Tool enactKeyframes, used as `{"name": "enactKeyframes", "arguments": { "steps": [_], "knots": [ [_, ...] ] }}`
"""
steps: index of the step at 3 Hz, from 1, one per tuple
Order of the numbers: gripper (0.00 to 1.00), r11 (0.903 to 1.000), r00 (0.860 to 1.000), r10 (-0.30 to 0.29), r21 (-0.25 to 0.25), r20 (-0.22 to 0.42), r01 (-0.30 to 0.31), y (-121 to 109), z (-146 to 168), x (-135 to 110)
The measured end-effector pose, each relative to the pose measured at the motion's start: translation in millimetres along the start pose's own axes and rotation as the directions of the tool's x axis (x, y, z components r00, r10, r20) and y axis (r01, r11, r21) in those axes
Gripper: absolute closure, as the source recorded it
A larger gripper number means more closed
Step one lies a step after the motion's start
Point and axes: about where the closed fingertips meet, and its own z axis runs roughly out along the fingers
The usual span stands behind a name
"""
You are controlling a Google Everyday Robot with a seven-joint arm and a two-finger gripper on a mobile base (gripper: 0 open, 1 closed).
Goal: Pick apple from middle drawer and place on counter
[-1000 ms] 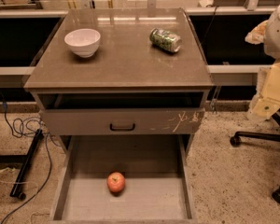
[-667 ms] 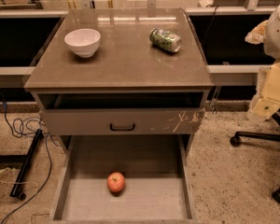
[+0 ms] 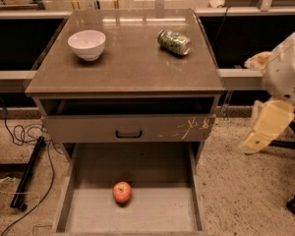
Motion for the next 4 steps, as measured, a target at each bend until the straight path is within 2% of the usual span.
{"name": "enactKeyframes", "arguments": {
  "steps": [1,2,3,4],
  "knots": [
    [0.0,0.9996,0.993,0.027,-0.004,0.119,-0.027,23,34,2],
    [0.0,0.9987,0.975,0.049,-0.023,0.218,-0.045,47,71,-2],
    [0.0,0.9938,0.965,0.087,-0.088,0.247,-0.067,77,110,1],
    [0.0,0.9933,0.964,0.091,-0.091,0.25,-0.07,77,112,0]
  ]
}}
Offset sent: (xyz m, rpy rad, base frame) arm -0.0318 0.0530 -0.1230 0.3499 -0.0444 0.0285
